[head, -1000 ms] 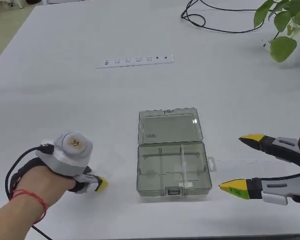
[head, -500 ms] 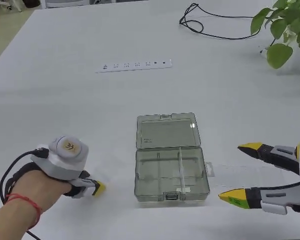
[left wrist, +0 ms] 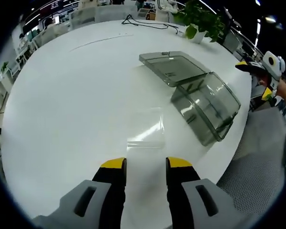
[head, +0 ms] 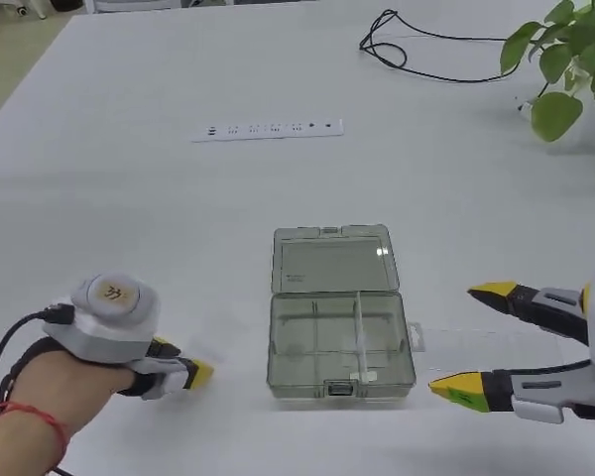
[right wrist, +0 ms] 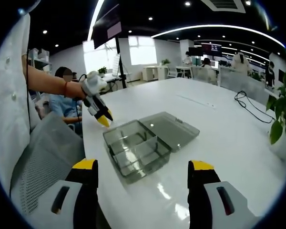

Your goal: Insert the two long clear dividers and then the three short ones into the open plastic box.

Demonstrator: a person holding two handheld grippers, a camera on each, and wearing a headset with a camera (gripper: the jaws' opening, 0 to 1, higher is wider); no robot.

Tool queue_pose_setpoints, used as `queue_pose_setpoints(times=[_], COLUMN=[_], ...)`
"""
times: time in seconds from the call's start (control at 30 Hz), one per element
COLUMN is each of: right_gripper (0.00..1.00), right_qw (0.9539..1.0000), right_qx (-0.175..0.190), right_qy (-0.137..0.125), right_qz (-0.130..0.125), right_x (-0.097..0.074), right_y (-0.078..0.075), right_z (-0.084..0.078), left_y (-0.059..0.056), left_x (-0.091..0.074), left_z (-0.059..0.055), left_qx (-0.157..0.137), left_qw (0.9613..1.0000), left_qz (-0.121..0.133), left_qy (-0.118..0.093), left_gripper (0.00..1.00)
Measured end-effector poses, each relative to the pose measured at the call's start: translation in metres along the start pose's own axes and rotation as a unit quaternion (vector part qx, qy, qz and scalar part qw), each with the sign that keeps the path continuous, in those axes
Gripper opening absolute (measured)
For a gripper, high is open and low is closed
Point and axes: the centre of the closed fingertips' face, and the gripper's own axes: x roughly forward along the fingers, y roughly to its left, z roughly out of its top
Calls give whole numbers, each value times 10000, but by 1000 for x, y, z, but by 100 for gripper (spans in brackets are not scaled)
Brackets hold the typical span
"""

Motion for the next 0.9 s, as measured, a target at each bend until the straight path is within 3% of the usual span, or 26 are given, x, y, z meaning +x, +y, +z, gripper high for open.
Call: queue_pose_setpoints(times=[0.27,0.43,0.67,0.9], right_gripper=[78,77,76,73], right_qw=[10000,10000,9997,9992], right_qx=[12,50,166,277], right_qy=[-28,-70,-150,-276], right_qz=[24,27,10,22], right_x=[3,5,6,8], right_y=[2,3,2,8], right_z=[8,18,35,53], left_y=[-7,-15,-32,-56], left_x=[-13,-25,-40,-51], left_z=[10,24,47,70], left_qx=[-220,-248,-232,-283], left_qw=[9990,9973,9935,9870], left_qz=[-88,-140,-293,-570], left_qy=[-375,-675,-1072,-1479], left_gripper=[31,31,31,31])
